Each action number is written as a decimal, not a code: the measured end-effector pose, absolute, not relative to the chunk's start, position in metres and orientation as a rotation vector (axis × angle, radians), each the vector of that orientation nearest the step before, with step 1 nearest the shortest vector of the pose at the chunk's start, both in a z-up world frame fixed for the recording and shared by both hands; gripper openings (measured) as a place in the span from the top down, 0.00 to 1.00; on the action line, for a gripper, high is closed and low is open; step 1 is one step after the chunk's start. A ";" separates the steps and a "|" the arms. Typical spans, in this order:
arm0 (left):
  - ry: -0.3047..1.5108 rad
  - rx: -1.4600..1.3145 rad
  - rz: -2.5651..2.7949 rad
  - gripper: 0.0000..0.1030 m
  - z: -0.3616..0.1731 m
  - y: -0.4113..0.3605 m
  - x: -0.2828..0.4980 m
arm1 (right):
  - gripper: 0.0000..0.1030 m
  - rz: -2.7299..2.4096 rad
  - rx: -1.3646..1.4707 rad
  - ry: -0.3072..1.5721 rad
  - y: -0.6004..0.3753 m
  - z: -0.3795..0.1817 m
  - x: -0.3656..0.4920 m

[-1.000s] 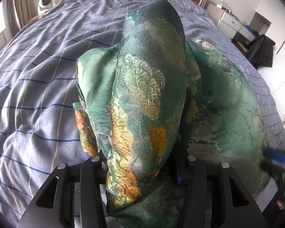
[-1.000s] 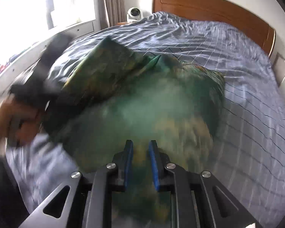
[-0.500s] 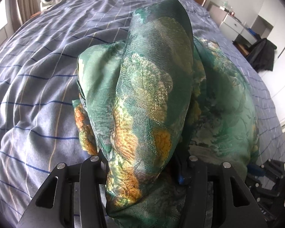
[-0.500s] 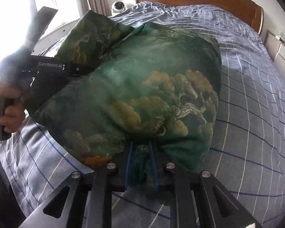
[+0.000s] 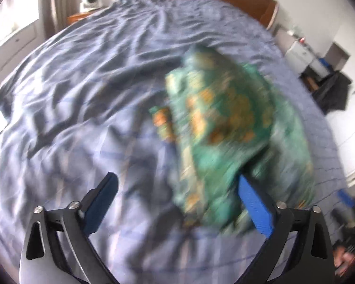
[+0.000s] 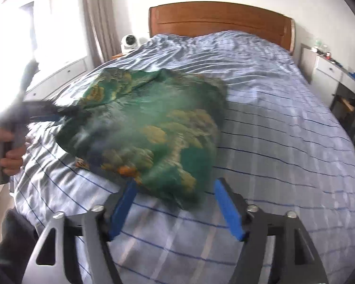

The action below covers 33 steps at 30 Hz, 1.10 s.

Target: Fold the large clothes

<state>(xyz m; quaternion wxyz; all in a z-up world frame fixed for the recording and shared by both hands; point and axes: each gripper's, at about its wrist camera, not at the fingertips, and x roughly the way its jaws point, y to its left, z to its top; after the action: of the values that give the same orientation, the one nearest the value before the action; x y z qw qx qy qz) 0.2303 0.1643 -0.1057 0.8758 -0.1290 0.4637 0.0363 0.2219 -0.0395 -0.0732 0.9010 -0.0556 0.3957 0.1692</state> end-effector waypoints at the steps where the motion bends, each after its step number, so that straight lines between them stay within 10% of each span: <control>1: 0.983 -0.291 0.059 0.00 -0.109 0.167 0.225 | 0.24 0.323 -0.112 0.819 -0.049 -0.072 0.220; 18: 0.944 -0.605 -0.315 0.01 -0.063 0.204 0.268 | 0.24 0.229 -0.009 0.827 -0.096 -0.069 0.212; 33: 1.173 -0.640 -0.246 0.00 -0.205 0.183 0.337 | 0.24 0.437 0.186 0.938 -0.083 -0.080 0.325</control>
<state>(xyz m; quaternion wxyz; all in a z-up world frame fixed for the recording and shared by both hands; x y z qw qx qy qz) 0.3373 0.1827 -0.2053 0.7782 -0.2958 0.5423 -0.1136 0.3255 -0.0828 -0.0796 0.8649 0.0890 0.4477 0.2087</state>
